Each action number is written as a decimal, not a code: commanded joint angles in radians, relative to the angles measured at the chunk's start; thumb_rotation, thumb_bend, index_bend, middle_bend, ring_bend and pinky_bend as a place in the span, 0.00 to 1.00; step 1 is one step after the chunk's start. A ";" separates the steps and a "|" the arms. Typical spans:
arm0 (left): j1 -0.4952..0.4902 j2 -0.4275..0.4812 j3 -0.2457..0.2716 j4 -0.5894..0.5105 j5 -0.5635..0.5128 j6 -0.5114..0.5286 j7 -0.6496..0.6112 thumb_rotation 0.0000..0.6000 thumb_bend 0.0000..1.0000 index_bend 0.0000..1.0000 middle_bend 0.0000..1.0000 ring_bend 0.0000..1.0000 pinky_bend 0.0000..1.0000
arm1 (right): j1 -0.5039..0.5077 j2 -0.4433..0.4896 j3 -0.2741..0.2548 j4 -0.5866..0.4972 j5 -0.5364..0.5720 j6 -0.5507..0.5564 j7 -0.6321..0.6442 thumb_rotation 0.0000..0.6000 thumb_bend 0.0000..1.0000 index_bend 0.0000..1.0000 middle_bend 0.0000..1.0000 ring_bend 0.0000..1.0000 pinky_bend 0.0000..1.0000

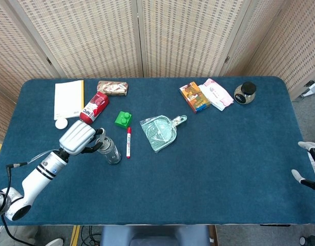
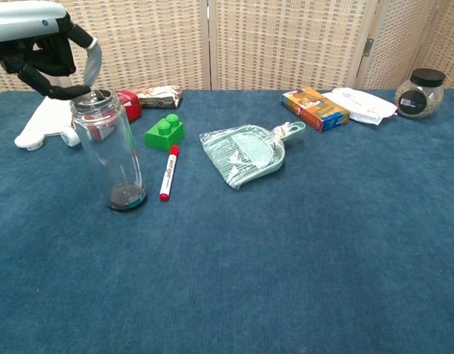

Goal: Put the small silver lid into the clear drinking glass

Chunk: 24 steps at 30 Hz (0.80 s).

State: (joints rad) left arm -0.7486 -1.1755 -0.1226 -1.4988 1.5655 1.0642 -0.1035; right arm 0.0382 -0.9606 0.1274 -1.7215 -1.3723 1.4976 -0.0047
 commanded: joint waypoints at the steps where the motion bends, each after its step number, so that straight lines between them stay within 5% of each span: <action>1: 0.000 0.000 0.000 0.001 -0.002 0.000 0.002 1.00 0.44 0.67 1.00 1.00 1.00 | -0.001 0.000 0.000 0.000 0.000 0.001 0.000 1.00 0.16 0.26 0.26 0.21 0.33; 24: 0.008 0.003 -0.002 -0.015 -0.032 0.002 0.041 1.00 0.35 0.49 1.00 0.99 1.00 | -0.003 -0.003 0.000 0.004 0.001 0.001 0.003 1.00 0.16 0.26 0.26 0.22 0.33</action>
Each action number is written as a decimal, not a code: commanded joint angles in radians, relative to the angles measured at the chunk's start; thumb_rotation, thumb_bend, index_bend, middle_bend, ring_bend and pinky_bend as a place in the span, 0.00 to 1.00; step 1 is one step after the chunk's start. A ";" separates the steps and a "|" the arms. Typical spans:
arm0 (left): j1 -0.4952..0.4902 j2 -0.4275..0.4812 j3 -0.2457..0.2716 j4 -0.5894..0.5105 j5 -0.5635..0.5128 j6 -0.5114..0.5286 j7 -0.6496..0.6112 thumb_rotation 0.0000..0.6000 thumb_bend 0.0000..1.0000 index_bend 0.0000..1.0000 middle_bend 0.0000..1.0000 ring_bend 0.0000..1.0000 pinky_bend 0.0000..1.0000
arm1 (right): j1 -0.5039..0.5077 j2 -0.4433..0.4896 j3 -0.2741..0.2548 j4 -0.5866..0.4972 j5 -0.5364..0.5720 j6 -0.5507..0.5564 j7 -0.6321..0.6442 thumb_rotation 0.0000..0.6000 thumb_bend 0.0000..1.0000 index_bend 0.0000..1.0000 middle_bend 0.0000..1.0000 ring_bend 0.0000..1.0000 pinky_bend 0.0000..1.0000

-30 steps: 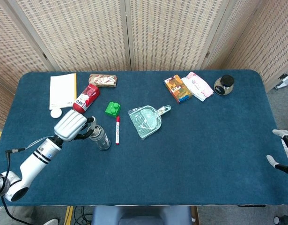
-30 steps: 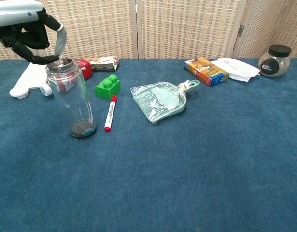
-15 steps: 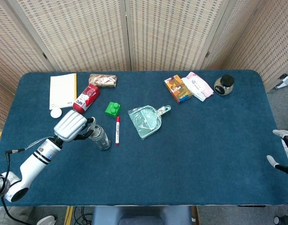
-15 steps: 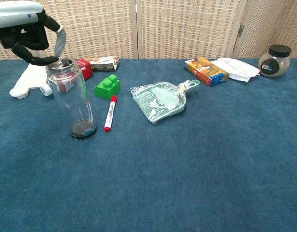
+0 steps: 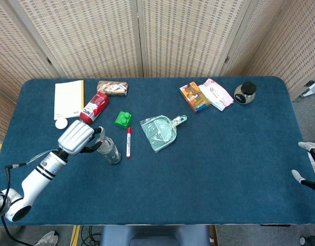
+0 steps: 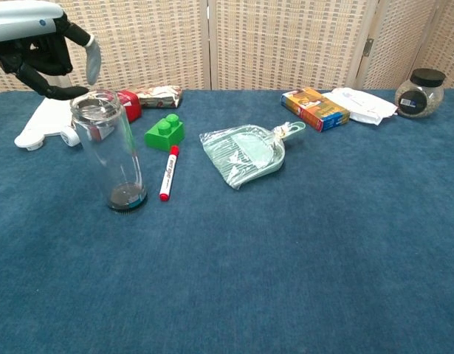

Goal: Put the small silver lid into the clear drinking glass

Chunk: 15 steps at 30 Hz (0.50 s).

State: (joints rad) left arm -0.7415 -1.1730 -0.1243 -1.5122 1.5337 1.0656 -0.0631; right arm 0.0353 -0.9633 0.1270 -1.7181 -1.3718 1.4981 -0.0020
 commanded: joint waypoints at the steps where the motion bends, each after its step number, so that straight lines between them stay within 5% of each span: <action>1: 0.001 0.000 0.000 -0.001 -0.001 0.001 0.001 1.00 0.34 0.48 1.00 0.99 1.00 | -0.001 0.000 0.000 0.000 0.000 0.001 0.000 1.00 0.16 0.26 0.26 0.22 0.33; 15: 0.020 0.019 -0.029 -0.030 -0.055 0.023 -0.008 1.00 0.34 0.41 1.00 0.98 1.00 | -0.002 0.000 0.001 0.000 0.002 0.001 0.001 1.00 0.16 0.26 0.26 0.22 0.33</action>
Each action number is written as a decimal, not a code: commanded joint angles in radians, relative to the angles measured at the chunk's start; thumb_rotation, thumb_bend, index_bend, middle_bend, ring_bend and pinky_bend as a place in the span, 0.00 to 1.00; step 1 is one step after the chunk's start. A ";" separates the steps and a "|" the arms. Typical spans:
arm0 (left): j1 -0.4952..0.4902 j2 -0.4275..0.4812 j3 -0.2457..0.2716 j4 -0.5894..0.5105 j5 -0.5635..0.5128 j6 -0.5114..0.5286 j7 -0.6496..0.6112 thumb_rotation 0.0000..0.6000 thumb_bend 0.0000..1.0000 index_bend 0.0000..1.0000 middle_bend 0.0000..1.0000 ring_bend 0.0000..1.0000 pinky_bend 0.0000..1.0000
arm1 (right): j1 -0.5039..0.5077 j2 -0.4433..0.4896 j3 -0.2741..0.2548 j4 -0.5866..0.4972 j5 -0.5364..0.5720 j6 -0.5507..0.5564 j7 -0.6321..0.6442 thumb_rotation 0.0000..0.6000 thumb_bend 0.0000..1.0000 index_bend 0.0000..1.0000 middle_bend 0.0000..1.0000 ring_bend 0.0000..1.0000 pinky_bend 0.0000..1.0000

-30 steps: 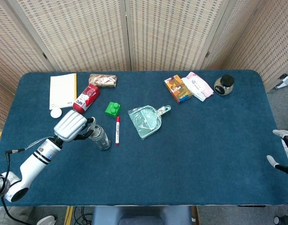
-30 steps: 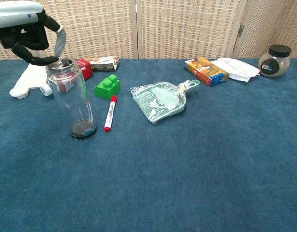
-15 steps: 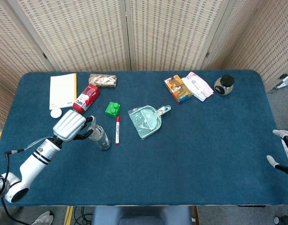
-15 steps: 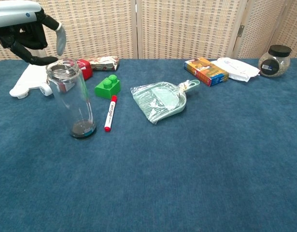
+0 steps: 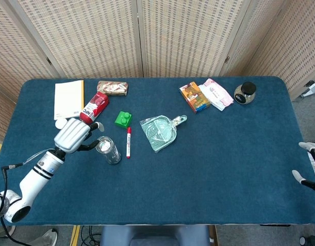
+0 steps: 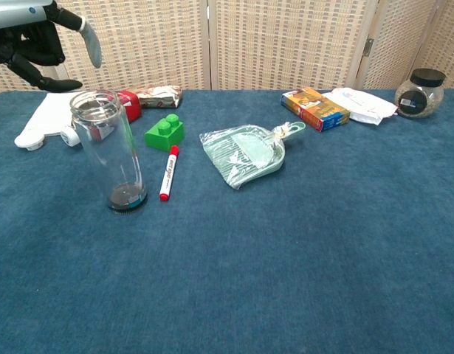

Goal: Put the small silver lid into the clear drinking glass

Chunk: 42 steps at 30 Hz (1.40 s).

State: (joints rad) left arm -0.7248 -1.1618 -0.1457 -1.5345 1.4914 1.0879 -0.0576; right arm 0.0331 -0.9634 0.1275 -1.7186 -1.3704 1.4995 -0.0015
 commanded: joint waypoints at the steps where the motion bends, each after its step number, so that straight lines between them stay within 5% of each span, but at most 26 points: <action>1: 0.005 0.011 -0.010 -0.009 -0.016 -0.001 -0.022 1.00 0.37 0.41 1.00 0.98 1.00 | 0.001 -0.001 0.000 0.000 0.000 -0.001 0.000 1.00 0.16 0.26 0.26 0.22 0.33; 9: -0.008 0.051 0.002 -0.031 -0.014 -0.068 -0.143 0.95 0.59 0.42 1.00 0.98 1.00 | 0.005 -0.006 0.002 0.004 0.002 -0.007 -0.001 1.00 0.16 0.26 0.26 0.22 0.33; 13: -0.014 0.063 0.005 -0.041 -0.005 -0.087 -0.209 0.27 0.65 0.43 1.00 0.99 1.00 | 0.006 -0.008 0.003 0.004 0.003 -0.007 -0.003 1.00 0.16 0.26 0.26 0.22 0.33; 17: -0.020 0.069 0.010 -0.039 0.028 -0.086 -0.272 0.00 0.70 0.45 1.00 1.00 1.00 | 0.005 -0.008 0.003 0.004 0.005 -0.006 -0.003 1.00 0.16 0.26 0.26 0.22 0.33; 26: -0.050 0.098 0.031 -0.054 0.088 -0.122 -0.412 0.00 0.74 0.46 1.00 1.00 1.00 | 0.003 -0.008 0.004 0.004 0.007 -0.004 -0.002 1.00 0.16 0.26 0.26 0.22 0.33; 42: -0.071 0.090 0.051 -0.029 0.097 -0.146 -0.349 0.00 0.75 0.40 1.00 1.00 1.00 | 0.001 -0.007 0.004 0.003 0.004 -0.001 -0.002 1.00 0.16 0.26 0.26 0.22 0.33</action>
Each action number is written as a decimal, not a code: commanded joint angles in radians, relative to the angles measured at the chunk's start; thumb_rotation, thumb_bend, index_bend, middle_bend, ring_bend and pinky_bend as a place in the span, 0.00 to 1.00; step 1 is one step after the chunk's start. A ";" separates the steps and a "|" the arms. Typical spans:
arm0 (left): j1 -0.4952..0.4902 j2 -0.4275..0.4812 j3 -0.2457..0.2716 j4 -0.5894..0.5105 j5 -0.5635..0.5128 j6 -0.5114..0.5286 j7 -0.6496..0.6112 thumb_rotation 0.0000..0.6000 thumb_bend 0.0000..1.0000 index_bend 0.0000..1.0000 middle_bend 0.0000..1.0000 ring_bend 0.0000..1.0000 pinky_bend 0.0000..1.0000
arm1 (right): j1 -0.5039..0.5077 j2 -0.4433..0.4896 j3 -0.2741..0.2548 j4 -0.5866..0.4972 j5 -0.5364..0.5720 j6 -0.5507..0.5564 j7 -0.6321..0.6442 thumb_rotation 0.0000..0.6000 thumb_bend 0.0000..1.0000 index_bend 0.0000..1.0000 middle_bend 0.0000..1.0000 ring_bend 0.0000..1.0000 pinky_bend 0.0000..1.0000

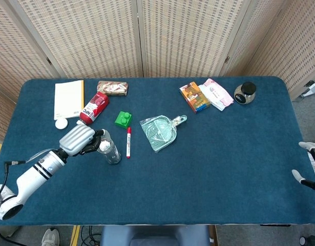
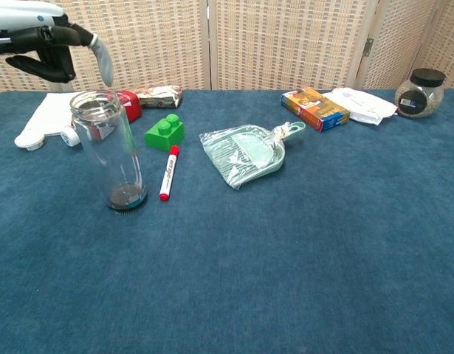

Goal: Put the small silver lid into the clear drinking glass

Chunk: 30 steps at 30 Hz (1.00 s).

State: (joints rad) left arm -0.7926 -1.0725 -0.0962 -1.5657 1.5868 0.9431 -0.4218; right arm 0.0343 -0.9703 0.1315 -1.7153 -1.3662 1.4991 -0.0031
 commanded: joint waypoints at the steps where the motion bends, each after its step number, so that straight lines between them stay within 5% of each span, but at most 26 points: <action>1: -0.003 0.000 0.002 0.005 0.001 -0.001 0.023 0.00 0.75 0.40 1.00 1.00 1.00 | 0.000 0.001 0.000 -0.001 0.000 0.000 0.000 1.00 0.16 0.26 0.26 0.22 0.33; 30: 0.060 -0.020 0.074 0.115 0.131 0.169 -0.021 0.00 0.74 0.33 1.00 1.00 1.00 | 0.008 0.060 0.040 -0.035 0.037 -0.002 0.038 1.00 0.16 0.26 0.26 0.23 0.33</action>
State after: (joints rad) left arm -0.7331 -1.0903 -0.0240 -1.4520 1.7161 1.1102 -0.4448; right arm 0.0420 -0.9114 0.1699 -1.7487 -1.3308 1.4968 0.0342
